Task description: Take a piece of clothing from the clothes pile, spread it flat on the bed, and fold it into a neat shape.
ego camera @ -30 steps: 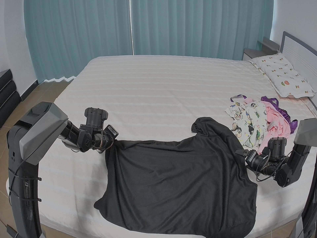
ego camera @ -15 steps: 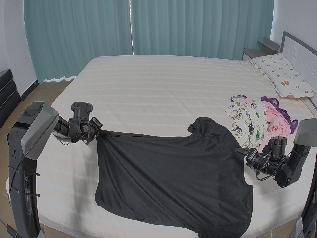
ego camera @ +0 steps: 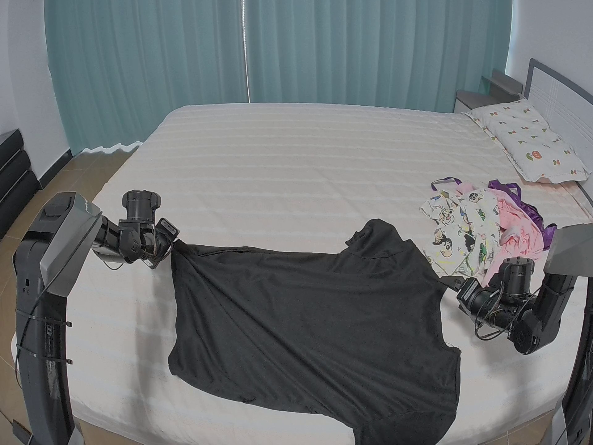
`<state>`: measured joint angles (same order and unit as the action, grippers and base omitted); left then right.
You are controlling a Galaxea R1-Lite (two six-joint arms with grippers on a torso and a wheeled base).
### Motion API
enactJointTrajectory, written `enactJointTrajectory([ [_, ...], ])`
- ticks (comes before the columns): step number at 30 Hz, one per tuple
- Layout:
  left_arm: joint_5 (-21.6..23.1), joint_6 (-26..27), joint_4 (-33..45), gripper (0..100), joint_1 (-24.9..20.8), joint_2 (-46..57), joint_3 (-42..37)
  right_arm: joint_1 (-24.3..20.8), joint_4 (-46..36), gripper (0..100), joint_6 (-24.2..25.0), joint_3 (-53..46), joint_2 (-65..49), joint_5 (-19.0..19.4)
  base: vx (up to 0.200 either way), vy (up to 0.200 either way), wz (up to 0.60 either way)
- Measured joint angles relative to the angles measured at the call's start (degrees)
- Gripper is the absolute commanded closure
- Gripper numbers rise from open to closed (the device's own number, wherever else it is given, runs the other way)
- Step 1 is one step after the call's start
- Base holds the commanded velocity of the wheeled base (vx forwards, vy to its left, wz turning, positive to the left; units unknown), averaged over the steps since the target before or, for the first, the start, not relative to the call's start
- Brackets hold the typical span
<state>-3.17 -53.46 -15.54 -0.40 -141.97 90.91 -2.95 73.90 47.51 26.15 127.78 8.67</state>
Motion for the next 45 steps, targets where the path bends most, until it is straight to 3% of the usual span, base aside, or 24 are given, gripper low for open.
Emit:
enactJointTrajectory([
  [6,1.65,-0.05,1.32,0,0.0,1.95,-1.99,-0.38,0.52,0,0.55,-0.94,-0.05,0.0,0.0,0.0,0.0],
  [13,8.72,-0.07,1.27,0,0.8,8.01,-10.03,-0.46,2.49,0,0.5,-2.76,-0.24,-0.02,0.0,0.0,0.0],
  [20,13.04,-0.51,-1.06,0,1.24,15.73,-25.26,-0.84,3.85,0,0.39,-4.88,-1.02,-0.02,-0.2,0.0,0.0],
  [29,16.36,-2.27,-12.4,0,-0.04,26.34,-49.64,-1.27,4.35,0,0.41,-7.05,-2.84,0.28,-0.044,0.0,0.0],
  [36,15.84,-6.56,-23.48,0,-6.77,31.46,-64.12,-2.04,4.71,0,0.57,-8.35,-3.8,0.41,0.0,0.0,0.0],
  [45,10.03,-10.48,-25.89,0,-12.74,31.35,-67.82,-2.45,4.84,0,0.66,-8.96,-4.5,0.46,0.0,0.0,0.0],
])
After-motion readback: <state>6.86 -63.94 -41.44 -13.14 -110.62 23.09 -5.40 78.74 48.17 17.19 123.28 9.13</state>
